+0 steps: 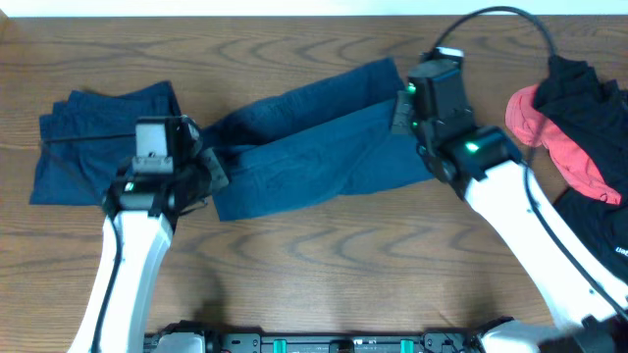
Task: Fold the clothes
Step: 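Fold the right leg up toward the waistband with the right gripper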
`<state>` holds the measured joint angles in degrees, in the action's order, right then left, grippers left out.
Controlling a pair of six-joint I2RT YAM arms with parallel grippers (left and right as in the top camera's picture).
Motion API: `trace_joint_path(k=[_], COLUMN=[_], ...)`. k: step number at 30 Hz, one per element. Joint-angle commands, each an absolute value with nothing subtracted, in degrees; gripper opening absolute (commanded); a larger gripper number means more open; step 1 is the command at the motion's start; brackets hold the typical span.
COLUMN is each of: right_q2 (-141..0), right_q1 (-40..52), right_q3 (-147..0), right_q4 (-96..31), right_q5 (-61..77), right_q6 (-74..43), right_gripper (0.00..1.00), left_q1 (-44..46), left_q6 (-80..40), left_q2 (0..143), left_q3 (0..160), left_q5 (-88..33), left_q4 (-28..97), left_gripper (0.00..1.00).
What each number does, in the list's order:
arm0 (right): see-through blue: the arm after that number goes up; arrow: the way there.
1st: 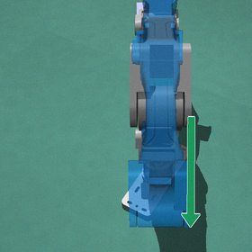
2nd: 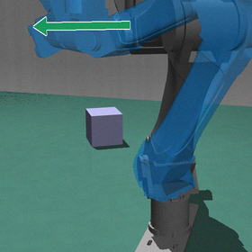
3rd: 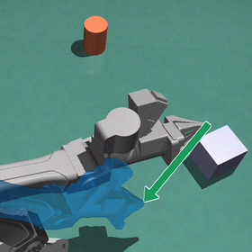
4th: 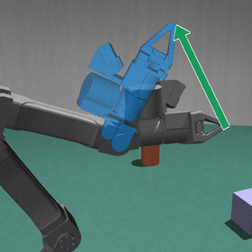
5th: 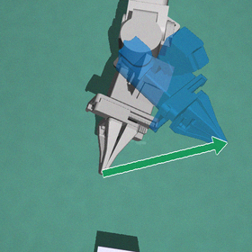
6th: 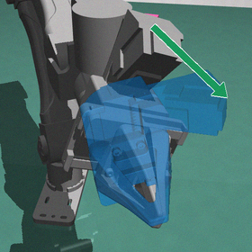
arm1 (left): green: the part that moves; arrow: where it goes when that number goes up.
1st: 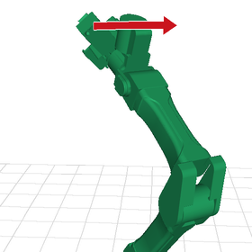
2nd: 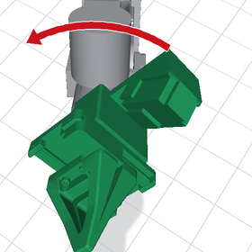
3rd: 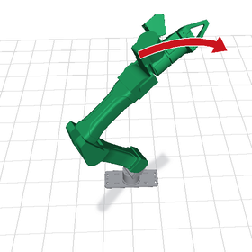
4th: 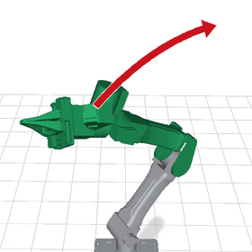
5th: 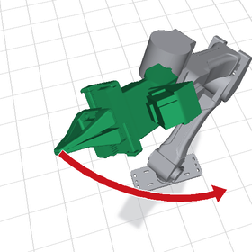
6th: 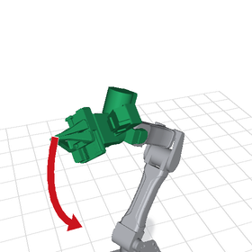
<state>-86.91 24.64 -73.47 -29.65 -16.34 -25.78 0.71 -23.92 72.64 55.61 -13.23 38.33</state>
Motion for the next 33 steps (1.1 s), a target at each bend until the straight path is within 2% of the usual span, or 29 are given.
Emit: trace_joint_path(k=[1, 6, 19, 20, 22, 23, 24, 25, 26, 27, 28, 33], right_q2=[-91.7, -98.8, -110.4, -111.2, -112.9, -113.7, -114.5, -114.7, -114.7, -114.6, -114.0, -110.8], right_q1=[23.2, 23.0, 22.3, 22.3, 22.1, 22.0, 21.9, 21.8, 21.6, 21.1, 20.4, 17.0], right_q3=[-74.4, -74.4, -74.4, -74.4, -74.4, -74.4, -74.4, -74.4, -74.4, -74.6, -75.3, -78.7], right_q4=[-26.4, -19.6, -1.3, 0.4, 4.5, 6.7, 9.0, 10.5, 11.6, 12.2, 11.5, 1.6], right_q5=[-21.0, -21.0, -20.3, -19.8, -18.9, -18.6, -18.5, -18.0, -17.2, -15.9, -14.4, -11.9], right_q6=[-20.0, -17.7, -17.7, -17.7, -17.7, -17.7, -17.7, -17.7, -17.7, -17.0, -15.9, -15.6], right_gripper=[0.01, 0.01, 0.01, 0.01, 0.04, 0.13, 0.35, 0.46, 0.61, 0.8, 0.99, 0.99], left_q1=[0.1, 0.0, 0.0, 0.0, 0.0, 0.0, -0.1, -0.2, -0.5, -1.0, -1.6, -5.1], left_q6=[-27.5, -33.1, -35.1, -35.1, -35.2, -35.2, -35.2, -35.2, -35.2, -35.2, -35.2, -34.5], left_q2=[77.6, 83.8, 90.5, 91.1, 93.1, 94.0, 94.9, 95.5, 95.8, 95.8, 95.5, 93.3], left_q3=[55.4, 55.4, 55.4, 55.4, 55.4, 55.4, 55.4, 55.4, 55.4, 55.4, 55.5, 57.9], left_q5=[-5.8, 0.3, 5.6, 5.7, 5.8, 6.0, 6.1, 6.3, 6.3, 6.2, 5.7, 0.2], left_q4=[36.2, 29.5, 13.1, 12.2, 9.1, 7.5, 5.4, 3.6, 1.7, -0.1, -2.0, -4.0], left_gripper=[0.06, 0.06, 0.06, 0.07, 0.15, 0.16, 0.17, 0.22, 0.29, 0.41, 0.47, 0.52])
